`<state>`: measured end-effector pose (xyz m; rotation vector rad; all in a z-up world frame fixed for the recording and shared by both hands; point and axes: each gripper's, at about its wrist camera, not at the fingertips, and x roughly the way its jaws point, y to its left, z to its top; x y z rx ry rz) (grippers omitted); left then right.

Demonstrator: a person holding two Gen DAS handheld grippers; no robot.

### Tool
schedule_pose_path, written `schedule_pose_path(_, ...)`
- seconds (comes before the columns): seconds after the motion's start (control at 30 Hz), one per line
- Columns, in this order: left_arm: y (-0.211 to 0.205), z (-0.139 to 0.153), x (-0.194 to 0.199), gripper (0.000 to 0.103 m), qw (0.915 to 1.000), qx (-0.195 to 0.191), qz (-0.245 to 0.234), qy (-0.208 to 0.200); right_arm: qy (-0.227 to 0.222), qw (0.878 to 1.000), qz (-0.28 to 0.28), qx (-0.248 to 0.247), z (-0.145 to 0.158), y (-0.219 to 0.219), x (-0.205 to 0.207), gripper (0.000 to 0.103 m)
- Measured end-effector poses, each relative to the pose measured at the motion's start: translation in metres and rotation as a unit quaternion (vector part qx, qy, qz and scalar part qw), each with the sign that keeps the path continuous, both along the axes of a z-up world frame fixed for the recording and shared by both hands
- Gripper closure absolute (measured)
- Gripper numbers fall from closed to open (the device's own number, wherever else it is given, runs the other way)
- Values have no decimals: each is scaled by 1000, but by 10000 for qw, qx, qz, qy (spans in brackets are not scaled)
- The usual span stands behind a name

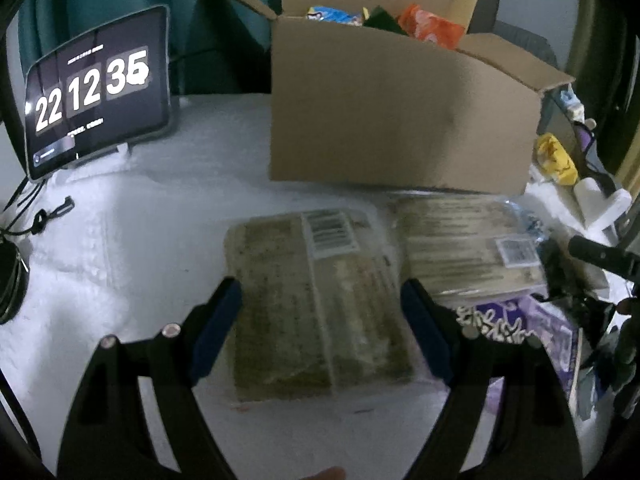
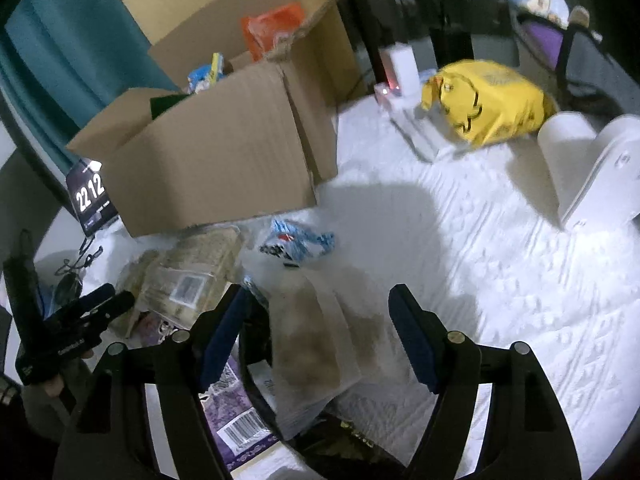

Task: Organize snacks
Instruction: 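Grasp a bread pack with the left tool while the right grasps a white bread bag, then carry both bread packs over the box and release them inside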

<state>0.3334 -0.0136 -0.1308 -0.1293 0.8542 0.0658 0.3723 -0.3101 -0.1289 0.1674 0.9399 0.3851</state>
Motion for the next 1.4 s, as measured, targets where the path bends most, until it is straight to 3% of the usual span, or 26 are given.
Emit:
schedule_pose_path(0.2,11,-14,6,11,9997,-146,-33,217,134,9999,31,-68,-6,2,4,36)
schedule_pose_path(0.4,14,-16,7,12,9991,-277,-202,252,142,9995,104,-253,-7,7,4,44)
schedule_pose_path(0.53,11,-13,5,26,9985,-233,-466,168,63,9993,184,-333,-4,10,1,57)
schedule_pose_path(0.7,13,-9,-4,32,9976,-394,-563,92,-134,9990,194,-388,7,19,-9,59)
schedule_pose_path(1.1,27,41,-39,32,9948,-359,-726,-618,-654,9967,260,-413,50,43,-27,59)
schedule_pose_path(1.4,29,90,-43,32,9886,-168,-810,-1258,-1001,9934,359,-429,81,62,-30,59)
